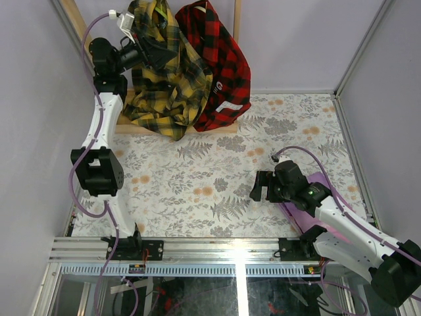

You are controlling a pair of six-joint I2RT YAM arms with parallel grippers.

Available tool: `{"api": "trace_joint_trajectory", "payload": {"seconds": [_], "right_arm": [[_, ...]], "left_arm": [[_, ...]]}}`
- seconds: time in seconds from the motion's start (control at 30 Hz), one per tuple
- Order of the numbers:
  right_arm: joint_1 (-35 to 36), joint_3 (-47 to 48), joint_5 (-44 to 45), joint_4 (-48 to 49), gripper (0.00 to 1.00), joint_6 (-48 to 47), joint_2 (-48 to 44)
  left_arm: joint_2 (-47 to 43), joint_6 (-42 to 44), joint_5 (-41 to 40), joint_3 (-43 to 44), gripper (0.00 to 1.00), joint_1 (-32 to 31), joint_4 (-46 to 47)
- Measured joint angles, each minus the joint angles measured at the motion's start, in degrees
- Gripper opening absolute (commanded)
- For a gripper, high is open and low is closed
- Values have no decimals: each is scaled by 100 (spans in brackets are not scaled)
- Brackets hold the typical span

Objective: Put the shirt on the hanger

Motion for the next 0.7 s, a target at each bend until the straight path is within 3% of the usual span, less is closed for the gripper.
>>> {"api": "trace_joint_trajectory", "payload": {"seconds": [0.13,0.3,0.43,0.7], "right_arm": [[0,0,0,0,97,-2,0],[0,0,0,0,97,0,0],[0,0,0,0,97,0,0],[0,0,0,0,97,0,0]], "left_arm": [[142,44,-15,76,48,-66,-83],[323,-68,0,249,16,-85,-103],[339,-229,11,302,2,-85,-52],[459,-378,-101,1158,0,-85,-195]]}}
